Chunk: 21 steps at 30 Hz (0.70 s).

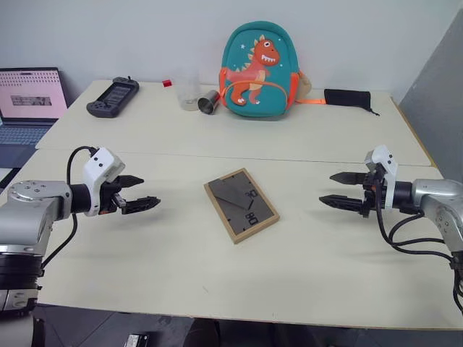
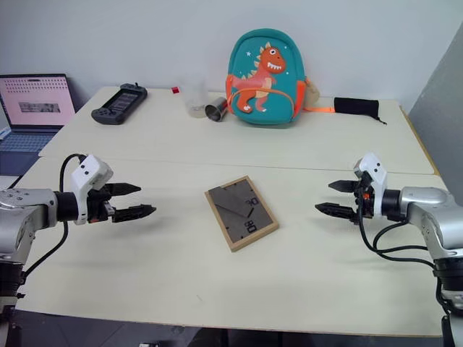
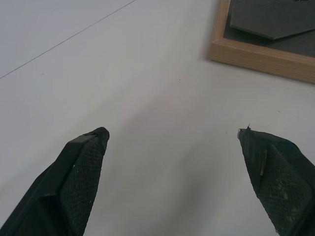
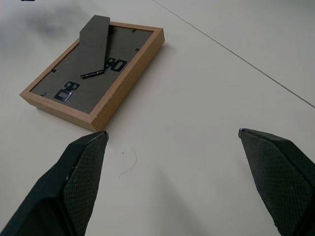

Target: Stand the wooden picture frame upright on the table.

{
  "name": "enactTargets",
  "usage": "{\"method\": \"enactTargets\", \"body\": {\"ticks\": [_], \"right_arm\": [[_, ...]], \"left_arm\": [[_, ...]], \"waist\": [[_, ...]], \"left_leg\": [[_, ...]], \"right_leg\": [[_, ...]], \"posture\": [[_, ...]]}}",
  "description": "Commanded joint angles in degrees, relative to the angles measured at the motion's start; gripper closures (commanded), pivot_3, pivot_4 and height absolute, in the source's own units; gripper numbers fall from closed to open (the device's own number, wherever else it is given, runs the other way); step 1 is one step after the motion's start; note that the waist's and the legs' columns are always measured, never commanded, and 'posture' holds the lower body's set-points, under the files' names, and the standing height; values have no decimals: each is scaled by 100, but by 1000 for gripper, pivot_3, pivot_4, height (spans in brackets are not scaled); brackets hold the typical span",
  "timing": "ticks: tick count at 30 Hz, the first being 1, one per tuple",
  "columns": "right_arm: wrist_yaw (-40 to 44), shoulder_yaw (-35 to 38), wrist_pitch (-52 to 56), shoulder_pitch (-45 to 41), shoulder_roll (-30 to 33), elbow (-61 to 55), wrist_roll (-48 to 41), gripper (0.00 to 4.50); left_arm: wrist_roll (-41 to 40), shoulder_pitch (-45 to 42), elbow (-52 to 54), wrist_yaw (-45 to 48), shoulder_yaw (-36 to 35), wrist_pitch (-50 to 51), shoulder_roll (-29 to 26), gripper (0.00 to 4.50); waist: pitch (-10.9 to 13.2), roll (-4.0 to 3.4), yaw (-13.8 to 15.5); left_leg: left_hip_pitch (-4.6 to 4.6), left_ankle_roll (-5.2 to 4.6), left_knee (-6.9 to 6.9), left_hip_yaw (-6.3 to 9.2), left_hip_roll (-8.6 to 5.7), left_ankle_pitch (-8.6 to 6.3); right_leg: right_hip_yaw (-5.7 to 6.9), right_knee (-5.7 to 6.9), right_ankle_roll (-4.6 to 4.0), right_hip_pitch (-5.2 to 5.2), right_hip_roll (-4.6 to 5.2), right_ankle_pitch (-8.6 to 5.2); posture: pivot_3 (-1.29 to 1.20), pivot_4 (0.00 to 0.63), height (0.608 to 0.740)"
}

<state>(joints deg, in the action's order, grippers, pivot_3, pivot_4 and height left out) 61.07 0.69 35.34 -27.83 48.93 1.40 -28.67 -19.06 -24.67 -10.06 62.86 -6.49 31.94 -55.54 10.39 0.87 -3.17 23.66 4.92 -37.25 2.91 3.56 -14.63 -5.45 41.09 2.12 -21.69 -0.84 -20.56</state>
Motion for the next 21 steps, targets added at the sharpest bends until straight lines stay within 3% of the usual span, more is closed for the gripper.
{"method": "enactTargets", "body": {"ticks": [1,21], "right_arm": [[48,75,-153,-93,-19,-2,79,0],[203,-74,-298,-178,-245,96,358,0]], "left_arm": [[86,-153,81,-227,-105,-114,10,10],[212,-265,51,-330,-15,-181,106,10]], "waist": [[0,0,0],[1,1,3]], "left_leg": [[1,0,0,0,0,0],[2,0,-11,1,-1,0]], "right_leg": [[0,0,0,-1,0,0],[0,4,0,1,1,0]], "posture": [[0,150,740],[0,150,740]]}}
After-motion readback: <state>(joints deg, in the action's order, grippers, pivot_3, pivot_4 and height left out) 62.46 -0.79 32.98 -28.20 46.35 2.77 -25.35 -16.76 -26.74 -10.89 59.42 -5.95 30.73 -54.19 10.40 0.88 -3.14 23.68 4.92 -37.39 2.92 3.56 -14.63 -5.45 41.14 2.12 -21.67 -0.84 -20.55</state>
